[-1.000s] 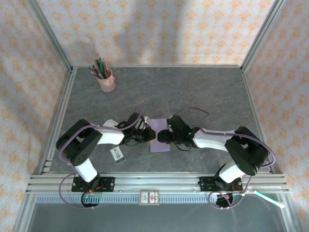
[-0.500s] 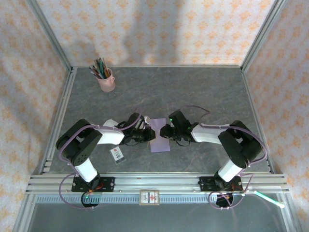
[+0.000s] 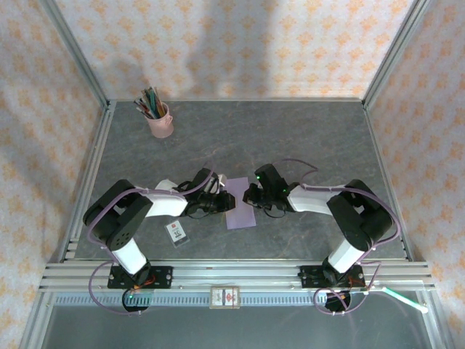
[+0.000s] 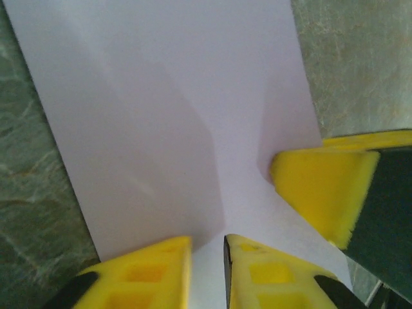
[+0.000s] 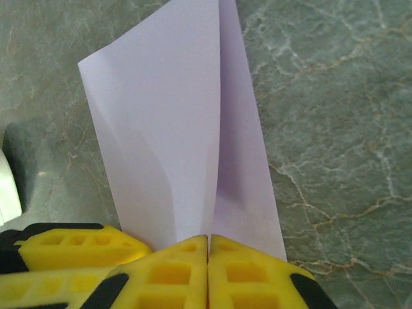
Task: Fold a paper plane with a square sheet of paper (pick it up from the middle)
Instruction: Fold the triangle at the bottom-center of the table.
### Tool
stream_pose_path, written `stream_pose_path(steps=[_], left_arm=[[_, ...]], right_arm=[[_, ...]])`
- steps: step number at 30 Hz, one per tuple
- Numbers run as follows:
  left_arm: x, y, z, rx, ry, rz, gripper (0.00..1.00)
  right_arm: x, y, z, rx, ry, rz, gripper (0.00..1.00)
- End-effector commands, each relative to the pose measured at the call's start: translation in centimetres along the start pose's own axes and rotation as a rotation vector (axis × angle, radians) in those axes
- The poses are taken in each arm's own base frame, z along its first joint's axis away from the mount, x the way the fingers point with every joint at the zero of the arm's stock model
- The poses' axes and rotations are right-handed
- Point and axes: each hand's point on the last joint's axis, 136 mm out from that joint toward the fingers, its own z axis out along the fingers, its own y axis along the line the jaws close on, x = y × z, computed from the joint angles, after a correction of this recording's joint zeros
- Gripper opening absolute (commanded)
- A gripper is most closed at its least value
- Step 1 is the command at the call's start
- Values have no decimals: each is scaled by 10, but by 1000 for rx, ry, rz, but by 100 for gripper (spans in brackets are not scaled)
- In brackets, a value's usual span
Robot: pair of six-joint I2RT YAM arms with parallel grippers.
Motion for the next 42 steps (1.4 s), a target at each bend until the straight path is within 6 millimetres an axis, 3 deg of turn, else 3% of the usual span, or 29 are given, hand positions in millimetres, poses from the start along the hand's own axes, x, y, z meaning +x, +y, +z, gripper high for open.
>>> stream_pose_path(steps=[1,6,11,15,22,26,33,42], left_arm=[[-12,-27,-22,68,-65,78,29],[-8,-61,-57,185,-237,211,46],[13,-65,-71,138,-346,346,56],[40,-71,-72,75,-393,509,65],[68,-80,-54,-35,-404,696,69],[66,-74,-37,-141,-397,735,68],[63,-80,-20,-170,-388,763,59],[63,-76,-14,-202,-377,769,32]], right_arm=[[-1,4,-6,-4,6,82,5],[3,9,-13,-20,29,142,1],[10,13,-13,-30,79,182,1],[13,13,-12,-32,103,210,0],[13,11,-12,-41,114,259,0],[13,11,-12,-42,117,260,0],[13,10,-11,-36,113,267,0],[12,9,-10,-35,106,272,0]])
